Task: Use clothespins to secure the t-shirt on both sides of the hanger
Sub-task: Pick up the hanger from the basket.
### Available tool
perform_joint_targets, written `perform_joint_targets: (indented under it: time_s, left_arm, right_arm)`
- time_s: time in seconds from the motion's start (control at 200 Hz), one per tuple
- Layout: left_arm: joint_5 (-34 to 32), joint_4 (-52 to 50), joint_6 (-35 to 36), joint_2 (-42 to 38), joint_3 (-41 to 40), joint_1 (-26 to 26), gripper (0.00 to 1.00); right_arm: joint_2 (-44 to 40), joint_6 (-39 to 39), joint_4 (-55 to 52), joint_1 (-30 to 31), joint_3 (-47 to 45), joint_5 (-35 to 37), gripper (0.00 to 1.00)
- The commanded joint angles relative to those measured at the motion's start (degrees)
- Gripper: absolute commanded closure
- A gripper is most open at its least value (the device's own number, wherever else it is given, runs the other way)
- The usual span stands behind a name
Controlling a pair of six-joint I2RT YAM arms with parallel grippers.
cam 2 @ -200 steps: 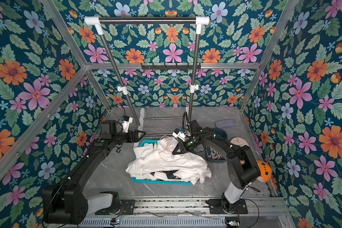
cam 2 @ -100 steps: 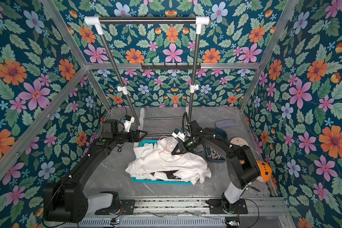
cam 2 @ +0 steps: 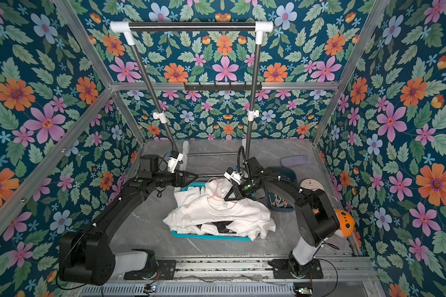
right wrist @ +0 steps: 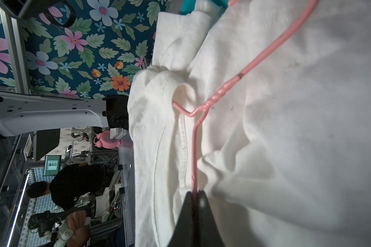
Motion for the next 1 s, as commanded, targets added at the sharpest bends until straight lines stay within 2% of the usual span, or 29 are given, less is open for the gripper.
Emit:
perform_joint_targets:
  time_s: [0.0,0.18,0.285,0.505,0.7,0.825,1.0]
  left_arm:
    - [4.46,-2.06,5.52,0.60,2.04,-1.77,0.11]
    - [9.99,-4.23,9.90,0.78,3.29,-2.35,0.12]
    - [11.99,-7.22,12.96,0.99,4.49,-2.30,0.14]
    - [16.89,-9.67,15.41,1.39,4.91,-2.95,0.15]
    - [14.26,-13.93,18.11,0.76,2.87,-4.49,0.16]
    - [12.70,-13.79,18.38,-1.34,1.64,-4.54,0.15]
    - [5.79,-13.38,19.53,-5.67,1.73,-4.51,0.11]
  right_arm:
    - [-2.57,-0.91,0.82,0.12,0.62,2.83,1.00]
    - [-7.78,-2.18,3.93,0.12,-0.67,8.41,1.00]
    - [-12.40,-3.25,10.00,0.12,-4.25,12.89,1.00]
    - [-19.31,-5.76,21.59,-0.14,-10.39,14.33,1.00]
    - [-18.84,-6.88,22.26,-0.44,-9.57,10.76,1.00]
    - [-21.49,-6.35,27.94,-0.52,-11.80,9.50,1.00]
    - [-21.95,-8.43,25.16,-0.59,-9.38,6.36,1.00]
